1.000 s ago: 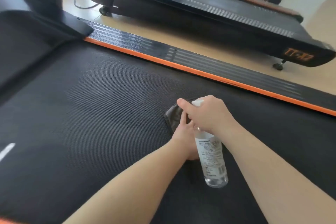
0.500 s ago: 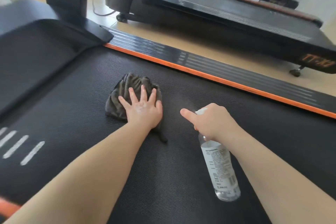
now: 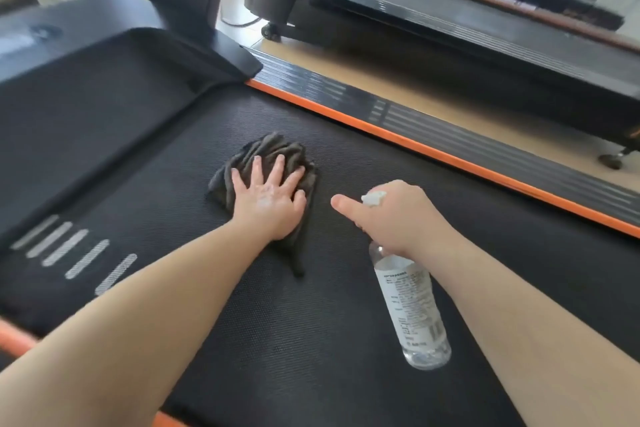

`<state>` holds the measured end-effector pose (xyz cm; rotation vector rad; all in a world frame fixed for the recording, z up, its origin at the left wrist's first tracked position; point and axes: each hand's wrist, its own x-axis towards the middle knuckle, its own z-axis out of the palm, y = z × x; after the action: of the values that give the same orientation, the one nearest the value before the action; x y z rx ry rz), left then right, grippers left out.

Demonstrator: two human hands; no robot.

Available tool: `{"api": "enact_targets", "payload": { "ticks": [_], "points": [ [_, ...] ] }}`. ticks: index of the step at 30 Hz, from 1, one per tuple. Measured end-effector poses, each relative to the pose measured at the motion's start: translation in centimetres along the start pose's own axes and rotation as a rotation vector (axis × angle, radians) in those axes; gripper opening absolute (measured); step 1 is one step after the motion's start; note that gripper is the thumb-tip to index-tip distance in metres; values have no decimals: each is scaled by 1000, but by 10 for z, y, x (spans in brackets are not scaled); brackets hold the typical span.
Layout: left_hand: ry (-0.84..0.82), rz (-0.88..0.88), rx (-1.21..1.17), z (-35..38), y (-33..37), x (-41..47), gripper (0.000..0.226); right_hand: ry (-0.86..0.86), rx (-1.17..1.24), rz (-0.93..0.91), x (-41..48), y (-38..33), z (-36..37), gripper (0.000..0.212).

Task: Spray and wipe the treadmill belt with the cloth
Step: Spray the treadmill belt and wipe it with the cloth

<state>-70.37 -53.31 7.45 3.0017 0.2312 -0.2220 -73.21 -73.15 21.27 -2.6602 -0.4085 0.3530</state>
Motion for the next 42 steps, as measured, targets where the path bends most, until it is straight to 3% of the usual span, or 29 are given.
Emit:
{"api": "enact_targets", "payload": {
  "ticks": [3,7,9,11,14,16,19,20,22,25,27,29,31,33,36,39,42],
  "points": [
    [-23,-57,-10,-3,6,5,62,-13,-56,-43,16,-12,-1,69],
    [-44,340,37,-10,13,-8,61,-8,-105,-87,35,-34,12,51],
    [-64,413,29,-15,5,-8,61,-12,-176,-165,45,-45,22,50],
    [-48,298,19,-18,-10,2,66,-69,-127,-151,53,-54,25,59],
    [6,-98,-24,-18,-52,20,65,-69,-105,-187,59,-62,32,69],
    [26,-310,-82,-21,-78,23,66,-63,-213,-249,64,-66,33,70],
    [-10,-365,-58,-22,-85,20,69,-40,-403,-379,72,-75,43,98],
    [-25,-342,-52,-22,-80,20,69,-43,-393,-360,78,-75,48,98],
    [-36,-239,-16,-20,-64,18,72,-51,-229,-249,85,-81,56,76],
    [-110,124,67,-34,-35,-3,71,-57,-114,-269,90,-96,59,65],
    [-191,299,49,-43,-24,-14,44,10,-101,-340,91,-106,60,64],
    [-107,429,53,-46,-22,-18,27,78,-161,-391,95,-109,64,64],
    [-42,341,26,-41,-32,-10,44,143,-199,-376,99,-108,68,66],
    [-9,100,2,-33,-49,3,72,138,-126,-322,103,-100,67,68],
    [11,-146,-66,-22,-76,17,70,75,-128,-280,97,-85,60,74],
    [1,-204,-47,-19,-73,18,69,63,-182,-254,86,-63,54,77],
    [-2,-96,-1,-15,-40,10,68,36,-298,-256,75,-41,47,74]
  ]
}}
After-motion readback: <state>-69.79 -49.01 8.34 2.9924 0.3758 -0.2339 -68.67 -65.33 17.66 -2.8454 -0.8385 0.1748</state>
